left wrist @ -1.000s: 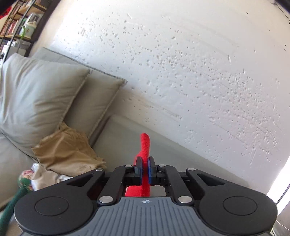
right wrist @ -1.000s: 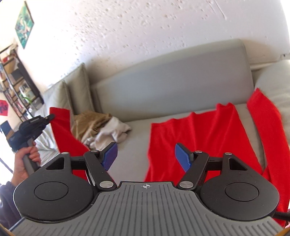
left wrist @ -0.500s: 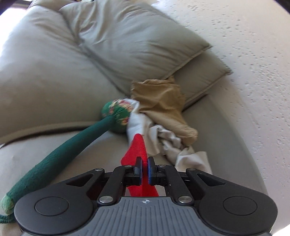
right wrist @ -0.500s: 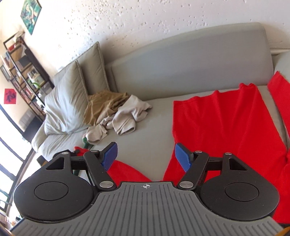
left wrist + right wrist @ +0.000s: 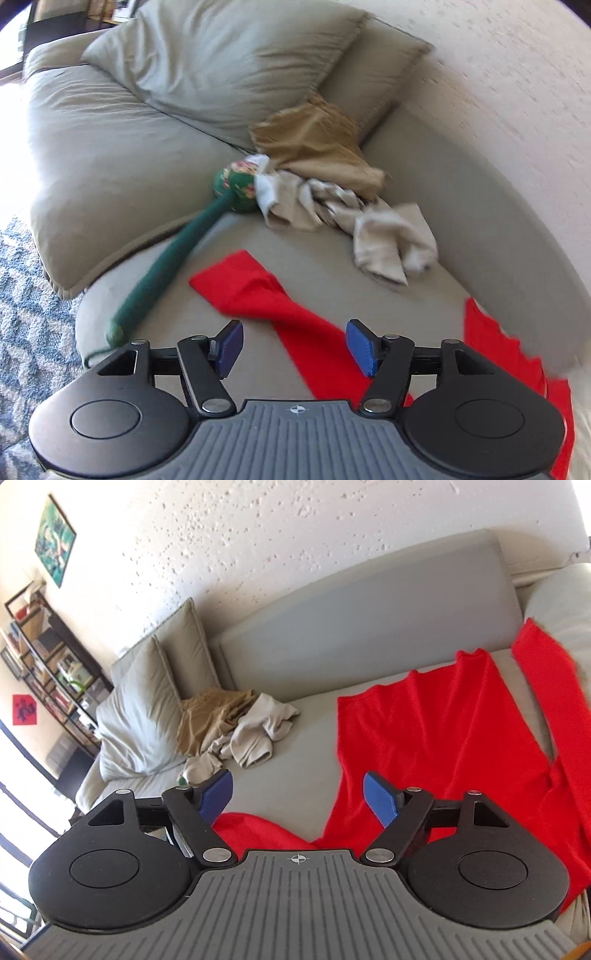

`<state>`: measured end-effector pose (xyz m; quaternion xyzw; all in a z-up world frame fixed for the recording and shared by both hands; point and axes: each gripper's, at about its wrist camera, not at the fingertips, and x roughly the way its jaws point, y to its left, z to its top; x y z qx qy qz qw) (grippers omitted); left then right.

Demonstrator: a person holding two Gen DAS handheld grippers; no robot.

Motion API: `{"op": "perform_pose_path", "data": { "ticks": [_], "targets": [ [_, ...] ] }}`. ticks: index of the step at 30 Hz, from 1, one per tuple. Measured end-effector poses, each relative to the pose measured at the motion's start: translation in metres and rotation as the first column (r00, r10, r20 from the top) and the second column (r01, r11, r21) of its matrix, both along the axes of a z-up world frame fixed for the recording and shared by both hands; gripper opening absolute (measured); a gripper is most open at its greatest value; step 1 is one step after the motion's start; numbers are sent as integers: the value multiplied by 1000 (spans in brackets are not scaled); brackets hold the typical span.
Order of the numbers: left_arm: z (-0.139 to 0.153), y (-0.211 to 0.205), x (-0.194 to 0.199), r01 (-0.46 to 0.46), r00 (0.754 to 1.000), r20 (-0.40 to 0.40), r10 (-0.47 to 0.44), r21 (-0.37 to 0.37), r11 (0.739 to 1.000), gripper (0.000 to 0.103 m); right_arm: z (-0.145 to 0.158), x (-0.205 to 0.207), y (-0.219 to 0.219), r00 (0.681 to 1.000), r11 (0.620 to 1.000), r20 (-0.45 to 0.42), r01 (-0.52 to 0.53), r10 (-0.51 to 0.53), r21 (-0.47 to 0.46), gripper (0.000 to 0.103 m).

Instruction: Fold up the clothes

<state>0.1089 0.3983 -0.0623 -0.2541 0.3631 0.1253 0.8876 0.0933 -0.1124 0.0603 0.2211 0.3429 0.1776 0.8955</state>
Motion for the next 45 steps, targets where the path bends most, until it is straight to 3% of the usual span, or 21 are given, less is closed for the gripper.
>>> {"op": "perform_pose_path", "data": {
  "ticks": [3, 5, 6, 7, 10, 17, 20, 24, 27, 32, 34, 35, 36, 38, 40, 45],
  "targets": [
    [-12, -39, -17, 58, 998, -8, -58, -34, 998, 68, 1, -22, -28, 999, 999, 3, 42, -42, 16, 81],
    [-38, -43, -19, 10, 1000, -22, -13, -127, 992, 63, -1, -34, -44, 998, 997, -4, 66, -66, 31, 82],
    [-54, -40, -19, -34, 999, -37, 27, -192, 981, 53, -2, -39, -51, 997, 996, -12, 76, -76, 39, 82],
    [-71, -32, -19, -88, 996, -56, 76, -271, 959, 37, -4, -44, -56, 997, 996, -18, 78, -77, 45, 82],
    [-99, -12, -28, -198, 977, -7, 215, -416, 888, 27, -7, -59, -67, 997, 995, -25, 78, -76, 58, 82],
    [-88, 39, -30, -310, 909, 146, 389, -386, 869, 30, -24, -72, -62, 997, 997, -61, 50, -47, 52, 82],
    [-71, 66, -11, -327, 904, 173, 390, -306, 894, 30, -32, -63, -45, 996, 998, -82, 28, -23, 60, 82],
    [-58, 84, 32, -307, 941, 117, 319, -106, 946, 41, -33, -45, 2, 995, 997, -73, -60, 64, 53, 82],
    [-62, 92, 62, -285, 957, 65, 282, 27, 958, 43, -33, -31, 37, 989, 990, -56, -131, 133, 48, 82],
    [-86, 92, 105, -111, 989, -79, 127, 180, 977, 39, -43, -11, 67, 977, 980, -87, -191, 194, 47, 82],
    [-91, 86, 112, -26, 992, -116, 56, 244, 970, 16, -48, -4, 70, 976, 982, -107, -185, 188, 36, 82],
    [-94, 82, 115, 16, 991, -133, 22, 275, 961, 14, -51, 0, 70, 976, 984, -120, -177, 180, 37, 82],
    [-96, 78, 118, 59, 988, -152, -12, 306, 950, 2, -55, 3, 70, 977, 985, -131, -167, 171, 37, 82],
    [-97, 70, 122, 130, 982, -173, -69, 369, 920, 0, -61, 10, 70, 976, 987, -149, -154, 158, 35, 82],
    [-86, 65, 121, 132, 989, -119, -90, 427, 894, 0, -67, 16, 70, 974, 988, -165, -149, 153, 32, 82],
    [-66, 65, 139, 26, 1000, -9, -25, 524, 852, 1, -81, 28, 76, 968, 987, -196, -156, 159, 32, 82]
  ]
}}
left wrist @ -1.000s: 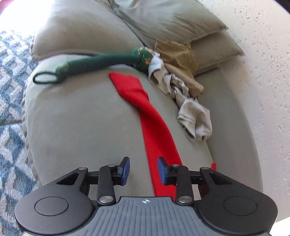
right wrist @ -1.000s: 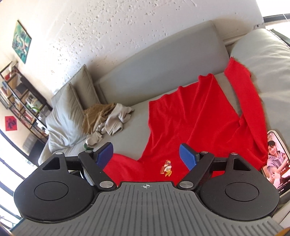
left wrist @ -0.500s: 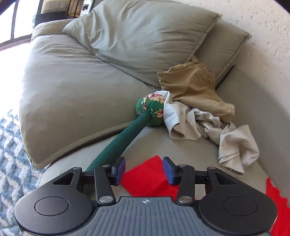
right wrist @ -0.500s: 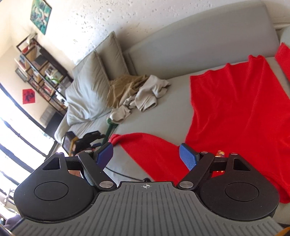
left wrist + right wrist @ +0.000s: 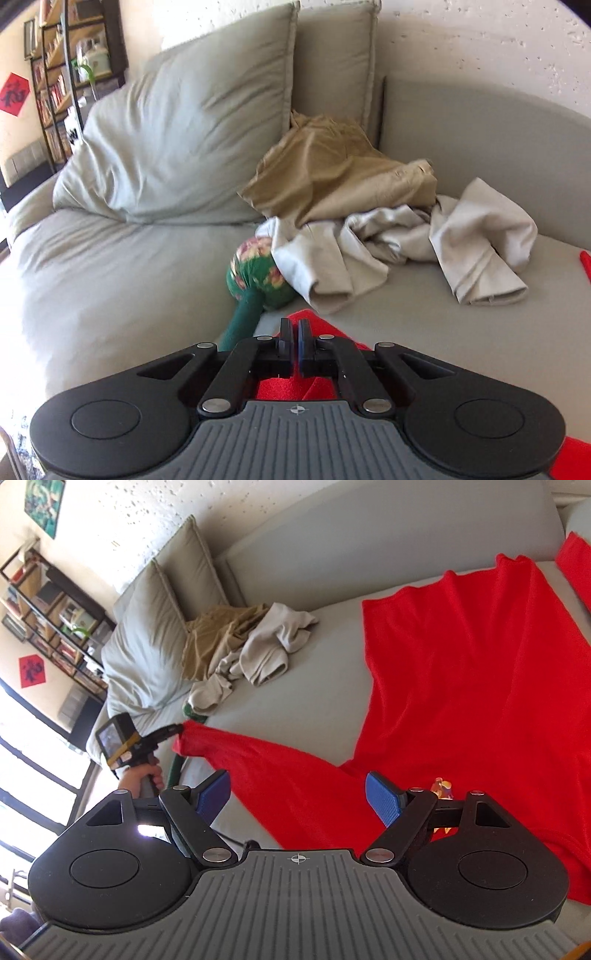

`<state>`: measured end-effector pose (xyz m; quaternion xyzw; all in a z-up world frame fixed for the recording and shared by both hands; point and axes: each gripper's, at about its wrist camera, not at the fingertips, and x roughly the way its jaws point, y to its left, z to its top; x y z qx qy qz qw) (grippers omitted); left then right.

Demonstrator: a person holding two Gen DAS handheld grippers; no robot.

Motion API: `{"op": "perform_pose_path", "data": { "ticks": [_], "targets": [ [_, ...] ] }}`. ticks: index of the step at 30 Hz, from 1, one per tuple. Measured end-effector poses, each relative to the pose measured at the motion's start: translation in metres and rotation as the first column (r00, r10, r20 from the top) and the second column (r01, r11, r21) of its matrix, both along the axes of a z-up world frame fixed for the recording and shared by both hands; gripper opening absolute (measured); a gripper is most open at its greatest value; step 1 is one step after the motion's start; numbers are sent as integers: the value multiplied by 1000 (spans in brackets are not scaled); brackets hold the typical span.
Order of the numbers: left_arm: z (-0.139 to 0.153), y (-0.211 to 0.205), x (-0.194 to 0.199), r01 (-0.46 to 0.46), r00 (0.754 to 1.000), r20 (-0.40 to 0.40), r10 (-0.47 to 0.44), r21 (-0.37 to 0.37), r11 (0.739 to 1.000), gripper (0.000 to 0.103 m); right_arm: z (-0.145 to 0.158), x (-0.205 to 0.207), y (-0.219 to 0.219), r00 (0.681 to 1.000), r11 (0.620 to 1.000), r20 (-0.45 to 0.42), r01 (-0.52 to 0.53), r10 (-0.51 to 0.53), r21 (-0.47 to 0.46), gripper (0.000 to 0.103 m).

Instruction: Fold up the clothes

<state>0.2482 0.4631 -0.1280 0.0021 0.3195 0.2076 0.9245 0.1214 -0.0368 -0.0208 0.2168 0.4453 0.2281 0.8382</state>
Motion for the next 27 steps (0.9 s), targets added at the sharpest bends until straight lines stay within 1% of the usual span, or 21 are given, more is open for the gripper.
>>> {"op": "perform_pose_path", "data": {
  "ticks": [1, 2, 3, 4, 5, 6, 7, 9, 11, 15, 17, 19, 21, 23, 25, 27],
  "targets": [
    [-1, 0, 6, -16, 1000, 2, 16, 7, 1000, 1, -1, 1, 2, 1000, 1000, -5, -5, 5, -1, 82],
    [-4, 0, 11, -35, 999, -14, 35, 8, 999, 2, -2, 2, 3, 1000, 1000, -5, -8, 8, -2, 82],
    [-8, -1, 15, -55, 998, -36, 55, 7, 998, 5, -2, 2, 4, 1000, 1000, -4, -10, 10, -4, 82],
    [-11, -1, 20, -74, 996, -58, 75, 8, 997, 17, -1, 1, 4, 1000, 1000, -3, -13, 13, -3, 81],
    [-12, -2, 19, -92, 993, -70, 91, -8, 996, 28, 0, 1, 4, 1000, 1000, -2, -15, 15, 0, 81],
    [-13, -3, 17, -109, 991, -78, 107, -29, 994, 47, 2, -1, 2, 1000, 1000, 3, -14, 14, 4, 81],
    [-12, -6, 11, -121, 991, -68, 118, -35, 992, 54, 5, -3, 0, 1000, 1000, 8, -13, 13, 7, 81],
    [-5, -11, -3, -132, 991, -43, 130, -40, 990, 62, 11, -9, -7, 1000, 1000, 27, -3, 2, 14, 81],
    [7, -20, -17, -120, 992, -43, 118, -47, 992, 62, 17, -17, -16, 999, 1000, 43, 14, -15, 24, 81],
    [39, -52, -51, -60, 997, -53, 56, -65, 996, 62, 27, -38, -37, 997, 999, 67, 32, -34, 44, 81],
    [55, -73, -70, -21, 998, -59, 16, -78, 997, 65, 31, -51, -48, 996, 998, 81, 39, -42, 48, 81],
    [70, -102, -94, 27, 997, -73, -35, -120, 992, 72, 36, -67, -62, 993, 998, 100, 51, -55, 46, 81],
    [87, -136, -120, 71, 993, -78, -87, -192, 979, 73, 40, -83, -77, 990, 997, 120, 69, -74, 41, 82],
    [99, -175, -148, 135, 988, -38, -151, -275, 952, 76, 41, -97, -91, 988, 996, 124, 84, -87, 29, 85],
    [100, -217, -174, 211, 974, -13, -227, -316, 925, 82, 39, -114, -105, 988, 995, 123, 97, -98, 14, 85],
    [96, -260, -198, 285, 953, 1, -303, -341, 896, 82, 30, -131, -119, 987, 994, 120, 107, -106, -3, 85]
  ]
}}
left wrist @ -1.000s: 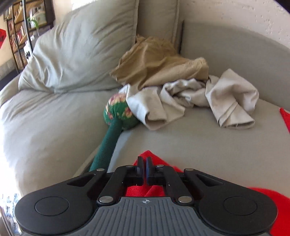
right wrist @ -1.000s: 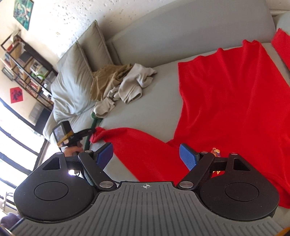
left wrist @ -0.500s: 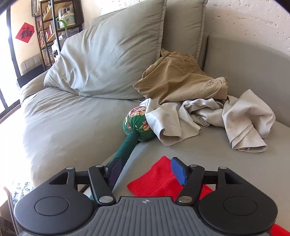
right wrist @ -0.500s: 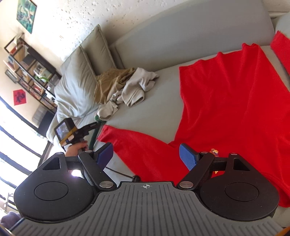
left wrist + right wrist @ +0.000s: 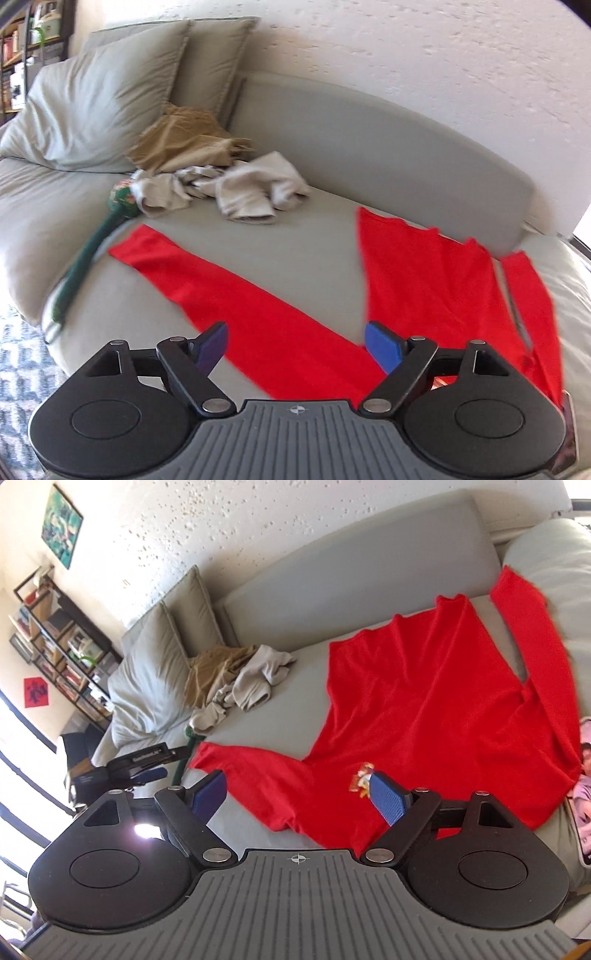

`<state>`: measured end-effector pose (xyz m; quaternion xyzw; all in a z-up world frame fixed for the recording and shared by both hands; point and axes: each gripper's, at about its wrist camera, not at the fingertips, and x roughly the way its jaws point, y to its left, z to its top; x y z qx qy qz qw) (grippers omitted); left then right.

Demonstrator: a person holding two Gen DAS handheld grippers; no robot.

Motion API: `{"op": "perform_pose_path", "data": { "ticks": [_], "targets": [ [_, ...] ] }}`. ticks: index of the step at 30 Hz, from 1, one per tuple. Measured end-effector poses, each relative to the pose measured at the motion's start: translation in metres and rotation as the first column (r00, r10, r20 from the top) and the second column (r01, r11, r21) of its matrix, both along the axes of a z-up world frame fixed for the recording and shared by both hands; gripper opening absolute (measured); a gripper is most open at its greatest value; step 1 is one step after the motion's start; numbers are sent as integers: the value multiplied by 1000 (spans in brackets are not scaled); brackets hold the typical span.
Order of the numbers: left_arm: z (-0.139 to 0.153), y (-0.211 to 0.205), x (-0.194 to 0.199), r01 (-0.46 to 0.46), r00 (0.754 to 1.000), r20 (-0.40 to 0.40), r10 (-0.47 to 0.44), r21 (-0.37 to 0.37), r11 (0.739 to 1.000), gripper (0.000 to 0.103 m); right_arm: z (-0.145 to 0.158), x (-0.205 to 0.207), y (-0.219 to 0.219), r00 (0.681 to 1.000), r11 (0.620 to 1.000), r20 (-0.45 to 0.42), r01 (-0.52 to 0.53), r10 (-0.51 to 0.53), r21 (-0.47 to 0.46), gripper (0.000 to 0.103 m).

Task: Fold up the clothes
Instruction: 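Lay the sleeve flat and open the left tool, then grasp the shirt hem with the left tool while the right tool grasps the other sleeve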

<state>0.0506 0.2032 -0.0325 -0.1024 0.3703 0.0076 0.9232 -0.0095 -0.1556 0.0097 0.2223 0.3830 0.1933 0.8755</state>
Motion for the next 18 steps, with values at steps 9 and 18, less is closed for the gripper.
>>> {"op": "perform_pose_path", "data": {
  "ticks": [9, 18],
  "targets": [
    [-73, -125, -48, 115, 984, -130, -118, -31, 993, 80, -70, -58, -92, 962, 968, -110, 245, -249, -53, 78],
    [-102, -115, -58, -82, 988, -138, 63, -135, 987, 69, -113, -46, -127, 926, 939, -182, 342, -331, 30, 62]
  ]
}}
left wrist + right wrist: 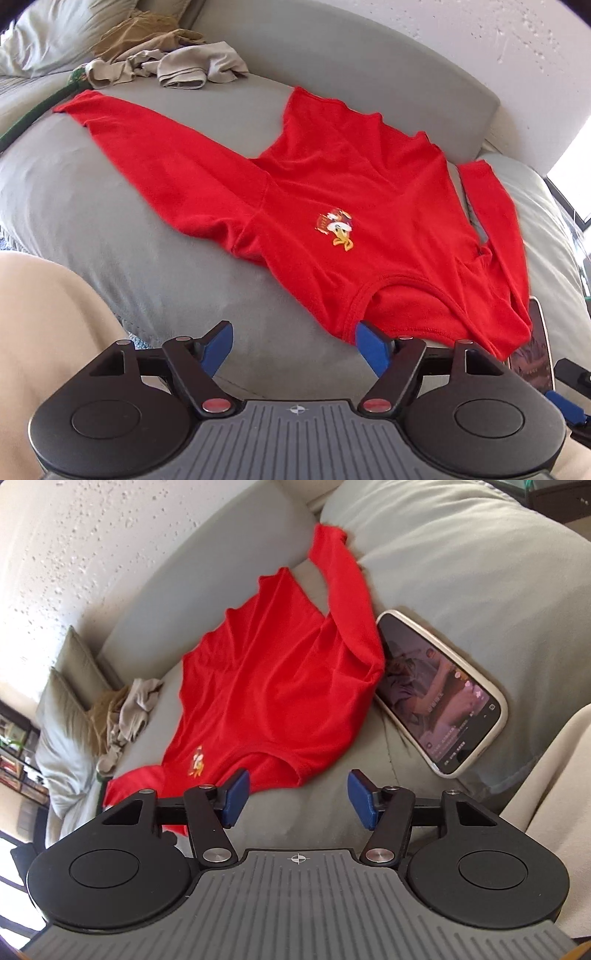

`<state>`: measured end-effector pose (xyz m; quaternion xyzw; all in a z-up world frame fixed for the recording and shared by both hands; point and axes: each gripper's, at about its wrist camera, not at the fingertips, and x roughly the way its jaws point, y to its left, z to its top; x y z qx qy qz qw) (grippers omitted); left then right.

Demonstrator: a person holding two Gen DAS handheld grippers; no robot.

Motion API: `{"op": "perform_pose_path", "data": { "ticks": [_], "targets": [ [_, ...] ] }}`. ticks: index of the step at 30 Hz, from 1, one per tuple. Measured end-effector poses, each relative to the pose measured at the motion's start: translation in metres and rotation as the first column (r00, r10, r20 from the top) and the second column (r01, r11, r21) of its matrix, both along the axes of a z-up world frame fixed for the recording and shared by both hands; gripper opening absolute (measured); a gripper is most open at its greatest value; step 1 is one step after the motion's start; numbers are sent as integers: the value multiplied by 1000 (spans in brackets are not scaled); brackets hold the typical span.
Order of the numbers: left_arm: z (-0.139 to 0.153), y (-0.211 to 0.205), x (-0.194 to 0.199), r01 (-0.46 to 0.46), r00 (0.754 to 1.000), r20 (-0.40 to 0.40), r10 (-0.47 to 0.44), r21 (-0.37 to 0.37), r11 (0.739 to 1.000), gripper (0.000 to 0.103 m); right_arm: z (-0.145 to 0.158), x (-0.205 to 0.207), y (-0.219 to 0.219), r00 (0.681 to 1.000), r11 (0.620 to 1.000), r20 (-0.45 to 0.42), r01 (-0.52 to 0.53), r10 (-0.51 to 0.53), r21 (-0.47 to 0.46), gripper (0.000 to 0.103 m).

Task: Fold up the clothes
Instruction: 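Grasp the shirt hem with the left tool while the right tool grasps the other sleeve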

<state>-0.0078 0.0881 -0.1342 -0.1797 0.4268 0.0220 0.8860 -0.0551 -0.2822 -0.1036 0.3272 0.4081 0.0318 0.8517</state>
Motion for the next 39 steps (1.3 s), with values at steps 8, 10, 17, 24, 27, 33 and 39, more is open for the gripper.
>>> {"op": "perform_pose_path", "data": {
  "ticks": [8, 10, 17, 24, 27, 33, 39],
  "targets": [
    [-11, 26, 0, -116, 993, 9, 121, -204, 972, 65, -20, 34, 0, 997, 993, -60, 51, -45, 103, 72],
    [-19, 27, 6, -122, 992, -8, 124, -249, 961, 65, -26, 39, -2, 994, 991, -84, 78, -69, 111, 72],
    [-35, 24, 23, -167, 986, -27, 166, -291, 942, 69, -60, 53, -10, 974, 974, -179, 167, -139, 151, 59],
    [-21, 6, 28, -123, 992, 8, 125, -145, 982, 61, -67, 64, -9, 974, 971, -101, 212, -201, 111, 57],
    [-16, 0, 38, -79, 996, 26, 82, -108, 991, 51, -67, 69, -6, 974, 973, -79, 217, -211, 79, 53],
    [-23, 2, 53, -90, 996, -8, 90, -110, 990, 2, -68, 80, -8, 972, 972, -45, 233, -232, 16, 10],
    [-1, 5, 28, -79, 997, 16, 81, -106, 991, 1, -38, 69, -10, 974, 973, -30, 223, -225, -50, 3]
  ]
}}
